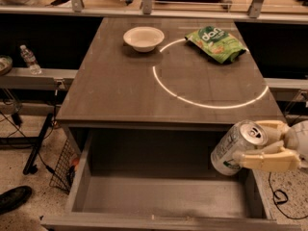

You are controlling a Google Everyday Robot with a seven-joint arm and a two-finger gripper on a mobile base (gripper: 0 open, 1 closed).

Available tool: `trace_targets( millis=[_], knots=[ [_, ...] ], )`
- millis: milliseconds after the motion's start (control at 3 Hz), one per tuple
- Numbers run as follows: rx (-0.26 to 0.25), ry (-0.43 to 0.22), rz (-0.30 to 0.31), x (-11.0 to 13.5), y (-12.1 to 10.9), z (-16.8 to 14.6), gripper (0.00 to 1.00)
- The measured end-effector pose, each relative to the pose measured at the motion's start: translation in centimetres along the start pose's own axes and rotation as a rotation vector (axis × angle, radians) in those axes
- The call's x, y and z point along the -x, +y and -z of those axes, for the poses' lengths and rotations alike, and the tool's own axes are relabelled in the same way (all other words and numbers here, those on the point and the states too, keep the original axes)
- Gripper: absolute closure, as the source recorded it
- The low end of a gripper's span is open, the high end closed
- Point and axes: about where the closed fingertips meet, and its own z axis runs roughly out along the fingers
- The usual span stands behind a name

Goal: Place 7up can into top drawer

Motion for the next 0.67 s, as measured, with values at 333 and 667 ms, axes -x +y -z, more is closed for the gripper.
trace_targets(
  millis=[333, 667],
  knots=[
    [0.022, 0.001, -0.008, -3.6, 0.3, -1.5, 1.0],
    [0.022, 0.02, -0.001, -7.5, -1.1, -3.5, 1.0]
  ],
)
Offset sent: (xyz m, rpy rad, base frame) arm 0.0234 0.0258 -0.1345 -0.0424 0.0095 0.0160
